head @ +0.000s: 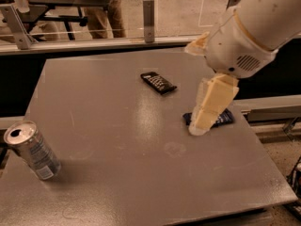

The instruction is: Knock redbull can over

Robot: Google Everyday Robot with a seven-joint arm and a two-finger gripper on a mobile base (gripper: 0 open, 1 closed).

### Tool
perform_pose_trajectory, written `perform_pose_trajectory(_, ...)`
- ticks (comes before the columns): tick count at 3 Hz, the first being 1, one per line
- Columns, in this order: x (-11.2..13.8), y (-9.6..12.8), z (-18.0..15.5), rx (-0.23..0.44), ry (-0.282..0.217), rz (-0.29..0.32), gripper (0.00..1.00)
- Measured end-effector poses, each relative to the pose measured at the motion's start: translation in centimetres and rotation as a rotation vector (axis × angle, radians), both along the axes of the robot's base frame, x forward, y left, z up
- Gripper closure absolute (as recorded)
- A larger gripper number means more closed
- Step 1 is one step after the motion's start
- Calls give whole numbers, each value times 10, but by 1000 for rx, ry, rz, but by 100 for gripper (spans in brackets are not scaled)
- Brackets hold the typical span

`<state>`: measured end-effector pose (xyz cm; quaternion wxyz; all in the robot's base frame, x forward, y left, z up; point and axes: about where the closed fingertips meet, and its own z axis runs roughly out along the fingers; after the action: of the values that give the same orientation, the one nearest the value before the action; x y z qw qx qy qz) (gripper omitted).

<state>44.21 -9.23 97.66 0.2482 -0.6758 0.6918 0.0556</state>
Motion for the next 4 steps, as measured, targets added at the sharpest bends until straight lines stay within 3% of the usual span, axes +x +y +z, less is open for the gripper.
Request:
perform_pose_trajectory(2, -25, 109, -14, 169, 23, 178, 0)
perform_pose_trajectory(4, -28, 203, -42, 227, 77, 299, 0)
